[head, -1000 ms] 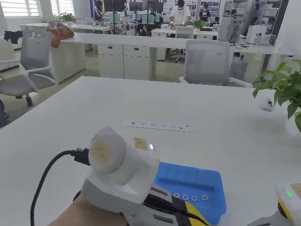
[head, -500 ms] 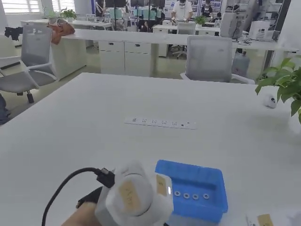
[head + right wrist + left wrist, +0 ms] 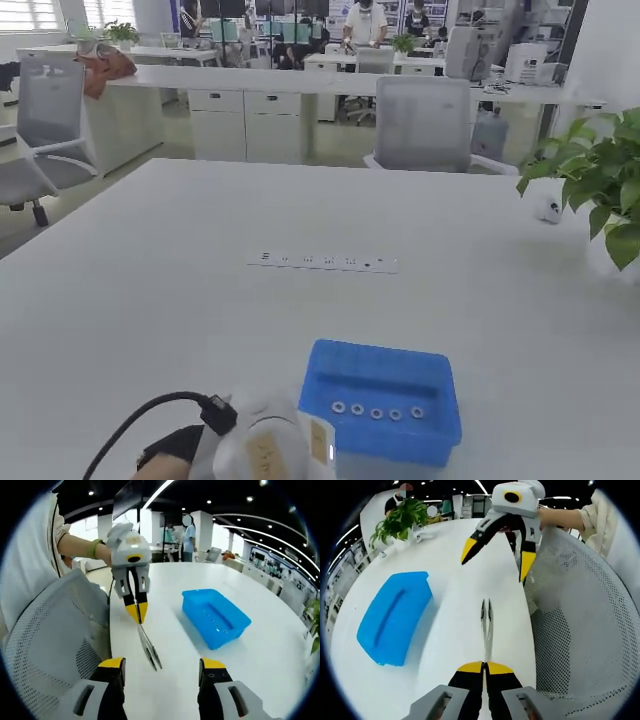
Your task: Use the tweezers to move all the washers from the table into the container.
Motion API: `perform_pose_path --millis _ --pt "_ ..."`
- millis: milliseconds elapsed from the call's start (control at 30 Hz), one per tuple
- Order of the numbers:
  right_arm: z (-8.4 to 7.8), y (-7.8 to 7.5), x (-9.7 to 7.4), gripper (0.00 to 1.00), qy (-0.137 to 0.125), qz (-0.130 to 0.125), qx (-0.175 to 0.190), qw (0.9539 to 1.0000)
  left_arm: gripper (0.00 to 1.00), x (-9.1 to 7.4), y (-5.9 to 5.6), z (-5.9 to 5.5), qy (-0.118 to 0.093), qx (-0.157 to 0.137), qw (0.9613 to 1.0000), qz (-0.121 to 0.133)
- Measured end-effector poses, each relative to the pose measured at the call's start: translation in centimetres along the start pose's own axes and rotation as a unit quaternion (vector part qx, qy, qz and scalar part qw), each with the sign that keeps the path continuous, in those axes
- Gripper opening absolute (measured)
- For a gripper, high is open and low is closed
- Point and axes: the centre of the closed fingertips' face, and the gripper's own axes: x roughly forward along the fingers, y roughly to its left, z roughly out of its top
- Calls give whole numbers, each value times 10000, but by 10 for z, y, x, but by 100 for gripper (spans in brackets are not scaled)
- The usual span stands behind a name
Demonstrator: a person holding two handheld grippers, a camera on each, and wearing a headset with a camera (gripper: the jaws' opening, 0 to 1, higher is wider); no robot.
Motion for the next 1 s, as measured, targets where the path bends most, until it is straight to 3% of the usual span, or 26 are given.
perform_pose_path --millis 100,300,433,533,600,667,700,733,800,833,867,900,933,1000 --pt "3 -8 -17 63 -202 -288 97 9993 0 2 1 -4 58 -47 10000 -6" --pt "5 -15 -38 67 -563 -647 407 9955 0 1 3 -1 -61 -242 9997 52" --pt "8 -17 -45 71 -716 -826 493 9928 0 -4 5 -1 -164 -391 9986 305" --pt "14 -17 -50 75 -839 -972 537 9903 6 -14 7 4 -512 -820 9934 611" --pt "17 -18 -54 77 -953 -1052 589 9881 13 -29 10 6 -758 -1086 9865 968" --pt "22 -21 -60 79 -1119 -1169 681 9845 20 -49 10 12 -1152 -1406 9746 1307" --pt "25 -24 -64 79 -1217 -1276 719 9817 22 -63 10 15 -1411 -1620 9642 1555" --pt "26 -25 -65 81 -1254 -1314 722 9807 26 -68 11 15 -1501 -1677 9602 1655" --pt "31 -29 -73 83 -1417 -1519 786 9750 32 -94 13 20 -1957 -1967 9383 2066" --pt "32 -31 -76 84 -1506 -1595 829 9721 34 -108 15 21 -2186 -2140 9237 2306" --pt "32 -33 -78 85 -1539 -1643 855 9706 36 -117 16 22 -2362 -2164 9144 2474" --pt "32 -35 -79 86 -1544 -1679 896 9695 39 -129 16 23 -2537 -2260 9012 2690" --pt "31 -36 -80 87 -1514 -1713 931 9691 44 -136 16 22 -2646 -2332 8910 2858" --pt "32 -40 -83 88 -1552 -1837 974 9658 53 -154 18 22 -3026 -2496 8605 3251"
